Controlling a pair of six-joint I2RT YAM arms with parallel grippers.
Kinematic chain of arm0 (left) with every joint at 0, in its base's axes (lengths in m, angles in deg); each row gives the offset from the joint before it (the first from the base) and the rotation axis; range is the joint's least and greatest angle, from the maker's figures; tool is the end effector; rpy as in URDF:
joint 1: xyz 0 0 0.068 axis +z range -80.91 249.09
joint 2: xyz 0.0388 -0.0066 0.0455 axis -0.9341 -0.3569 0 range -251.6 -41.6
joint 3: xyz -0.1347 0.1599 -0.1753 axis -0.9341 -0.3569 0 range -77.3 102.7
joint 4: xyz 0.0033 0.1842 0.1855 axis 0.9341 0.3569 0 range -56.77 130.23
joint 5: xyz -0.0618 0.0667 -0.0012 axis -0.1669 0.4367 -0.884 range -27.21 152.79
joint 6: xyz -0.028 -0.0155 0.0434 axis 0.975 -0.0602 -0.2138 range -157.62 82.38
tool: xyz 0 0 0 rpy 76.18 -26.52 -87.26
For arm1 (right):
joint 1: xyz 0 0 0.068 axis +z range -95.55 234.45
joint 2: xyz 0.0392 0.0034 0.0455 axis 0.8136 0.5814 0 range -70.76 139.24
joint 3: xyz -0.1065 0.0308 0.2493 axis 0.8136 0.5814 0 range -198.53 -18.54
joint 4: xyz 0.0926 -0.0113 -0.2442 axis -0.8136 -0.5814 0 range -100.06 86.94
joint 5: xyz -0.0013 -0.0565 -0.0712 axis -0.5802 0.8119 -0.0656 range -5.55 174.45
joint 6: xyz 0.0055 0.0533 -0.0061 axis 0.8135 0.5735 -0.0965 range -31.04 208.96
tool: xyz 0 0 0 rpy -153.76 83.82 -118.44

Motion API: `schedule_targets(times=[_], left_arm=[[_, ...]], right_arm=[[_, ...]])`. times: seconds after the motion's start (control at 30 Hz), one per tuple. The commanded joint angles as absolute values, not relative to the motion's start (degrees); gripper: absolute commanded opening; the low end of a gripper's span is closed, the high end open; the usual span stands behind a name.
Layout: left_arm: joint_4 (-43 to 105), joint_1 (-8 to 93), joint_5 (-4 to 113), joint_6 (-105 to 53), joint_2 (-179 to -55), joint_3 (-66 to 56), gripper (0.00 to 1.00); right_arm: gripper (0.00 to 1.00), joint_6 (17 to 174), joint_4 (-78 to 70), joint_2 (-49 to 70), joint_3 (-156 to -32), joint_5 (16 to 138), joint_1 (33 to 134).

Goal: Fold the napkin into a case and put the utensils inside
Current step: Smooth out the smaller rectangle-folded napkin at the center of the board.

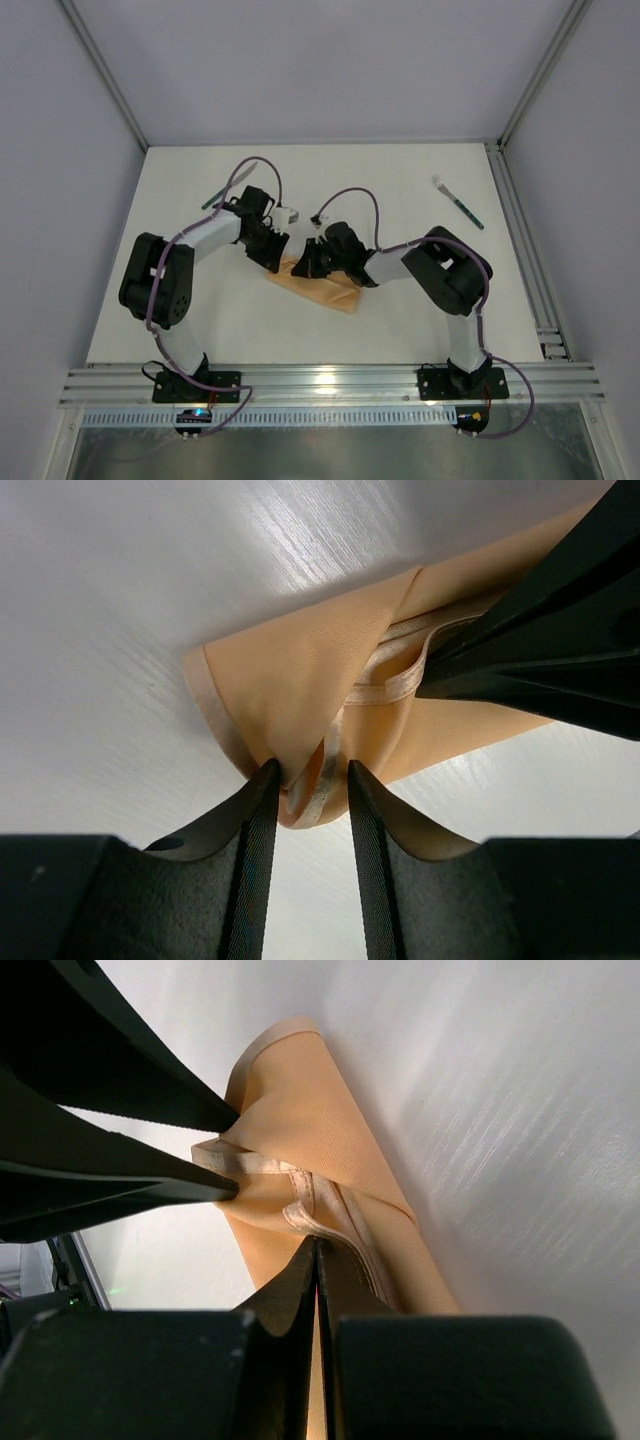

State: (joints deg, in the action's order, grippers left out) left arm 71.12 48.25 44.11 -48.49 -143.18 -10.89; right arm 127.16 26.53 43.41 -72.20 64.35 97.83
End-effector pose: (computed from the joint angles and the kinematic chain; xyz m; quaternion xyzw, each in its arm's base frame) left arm 0.3130 -0.1313 0.1770 0.2897 0.9323 -0.1725 0.1308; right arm 0.2774 0.2789 0.1155 -0.1247 0.8519 0.4321 0.2684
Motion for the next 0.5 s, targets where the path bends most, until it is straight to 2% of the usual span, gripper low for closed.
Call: schedule_targets(times=[0.0, 0.47], left_arm=[[68.1, 48.0, 43.4, -47.3, -142.2, -11.4, 0.36], [66.0, 45.9, 45.6, -47.2, -143.3, -8.2, 0.39]], right_arm=[[0.04, 126.8, 27.5, 44.0, -72.2, 65.6, 98.0], [0.04, 126.0, 27.0, 44.7, -73.1, 64.8, 98.3]])
